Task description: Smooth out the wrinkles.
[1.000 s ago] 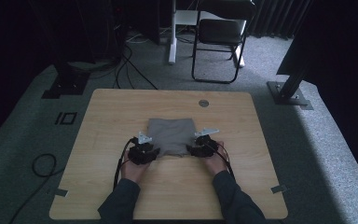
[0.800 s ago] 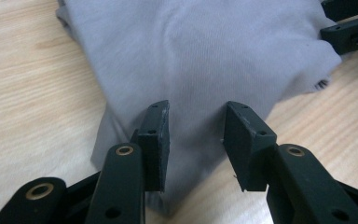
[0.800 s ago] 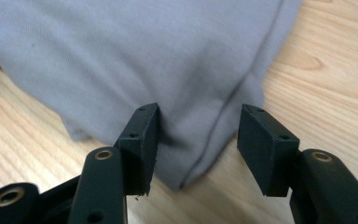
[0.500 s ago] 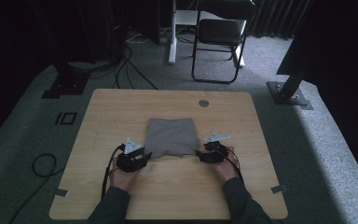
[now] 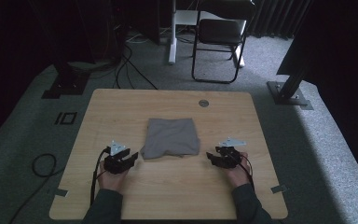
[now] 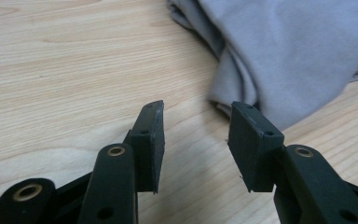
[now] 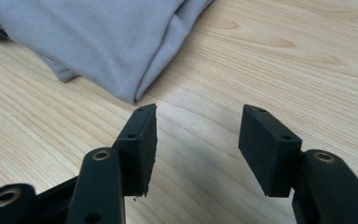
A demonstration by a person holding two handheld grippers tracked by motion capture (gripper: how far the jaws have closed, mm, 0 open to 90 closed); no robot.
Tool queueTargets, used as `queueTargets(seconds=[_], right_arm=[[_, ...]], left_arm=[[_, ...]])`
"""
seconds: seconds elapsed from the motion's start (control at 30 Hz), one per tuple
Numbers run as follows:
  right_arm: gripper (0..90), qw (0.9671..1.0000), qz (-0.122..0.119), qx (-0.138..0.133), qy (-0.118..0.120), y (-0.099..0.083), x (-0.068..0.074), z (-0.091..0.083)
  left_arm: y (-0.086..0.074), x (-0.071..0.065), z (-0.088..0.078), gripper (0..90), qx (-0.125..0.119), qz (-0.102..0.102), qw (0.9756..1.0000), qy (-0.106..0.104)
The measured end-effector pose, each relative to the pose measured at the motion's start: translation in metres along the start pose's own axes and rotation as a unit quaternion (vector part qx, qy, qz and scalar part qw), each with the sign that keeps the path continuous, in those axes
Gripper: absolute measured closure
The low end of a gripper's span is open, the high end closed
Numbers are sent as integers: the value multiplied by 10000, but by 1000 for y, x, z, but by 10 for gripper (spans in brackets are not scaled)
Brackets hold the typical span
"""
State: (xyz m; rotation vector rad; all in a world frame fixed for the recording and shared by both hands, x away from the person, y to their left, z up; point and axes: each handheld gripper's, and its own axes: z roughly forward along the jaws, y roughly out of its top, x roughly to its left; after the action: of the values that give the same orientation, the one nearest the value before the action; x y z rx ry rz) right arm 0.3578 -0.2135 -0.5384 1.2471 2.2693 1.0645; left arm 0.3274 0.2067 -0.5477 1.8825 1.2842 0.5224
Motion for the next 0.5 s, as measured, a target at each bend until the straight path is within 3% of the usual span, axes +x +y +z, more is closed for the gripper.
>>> queueTargets(seconds=[0.13, 0.5], right_arm=[[462, 10000, 58, -48, -38, -2, -2, -1], [462, 9999, 100, 15, -102, -8, -6, 3]], left_arm=[[-3, 3, 3, 559, 39, -15, 9998, 206], [-5, 7, 4, 544, -4, -243, 9986, 475]])
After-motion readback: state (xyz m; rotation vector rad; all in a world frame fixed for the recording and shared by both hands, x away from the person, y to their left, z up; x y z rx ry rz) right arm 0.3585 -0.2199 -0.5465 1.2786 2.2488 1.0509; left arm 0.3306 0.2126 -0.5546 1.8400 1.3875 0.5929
